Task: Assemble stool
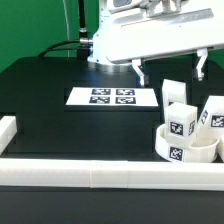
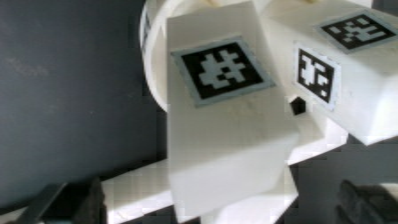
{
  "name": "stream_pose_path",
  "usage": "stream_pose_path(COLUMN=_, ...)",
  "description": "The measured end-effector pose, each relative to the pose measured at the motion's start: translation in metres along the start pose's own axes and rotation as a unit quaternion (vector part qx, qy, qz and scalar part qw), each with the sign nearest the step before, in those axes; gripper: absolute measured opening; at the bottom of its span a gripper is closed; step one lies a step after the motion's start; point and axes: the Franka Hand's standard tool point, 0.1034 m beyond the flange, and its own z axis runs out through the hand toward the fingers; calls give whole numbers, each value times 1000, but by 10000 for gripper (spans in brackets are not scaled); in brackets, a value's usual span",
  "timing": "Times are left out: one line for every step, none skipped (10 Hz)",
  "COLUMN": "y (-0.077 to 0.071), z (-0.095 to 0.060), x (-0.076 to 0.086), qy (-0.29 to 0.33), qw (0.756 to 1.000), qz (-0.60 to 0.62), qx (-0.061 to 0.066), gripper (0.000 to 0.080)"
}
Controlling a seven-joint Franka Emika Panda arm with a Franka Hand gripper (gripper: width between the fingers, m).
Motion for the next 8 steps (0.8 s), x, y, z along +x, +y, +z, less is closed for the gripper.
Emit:
stream_pose_path(y=0, z=0, x=-1, qy=-5, qw=1000, qz=0, qx=0, gripper=649)
stream_pose_path(y=-2, z=2, x=-8, qy=-55, qw=998, qz=6, qx=6, gripper=649)
stream_pose_path(y=0, z=3, x=-9, qy=-86, qw=996, qz=5, qx=9, gripper=649)
stream_pose_path(y=3, z=5, x=-13, qy=-126, qw=992, qz=9, qx=13, gripper=649)
stream_pose_path(y=3, z=4, x=-14, qy=-162, qw=986, qz=14, qx=18, gripper=649)
stream_pose_path(y=1, z=2, x=-12, qy=-201, qw=979, qz=22, qx=26, gripper=649)
stream_pose_path(y=-1, z=1, x=-10, qy=-224, qw=974, qz=25, qx=31, gripper=649)
stream_pose_path(y=-2, z=0, x=-16, qy=-267, qw=963, qz=29, qx=37, gripper=649)
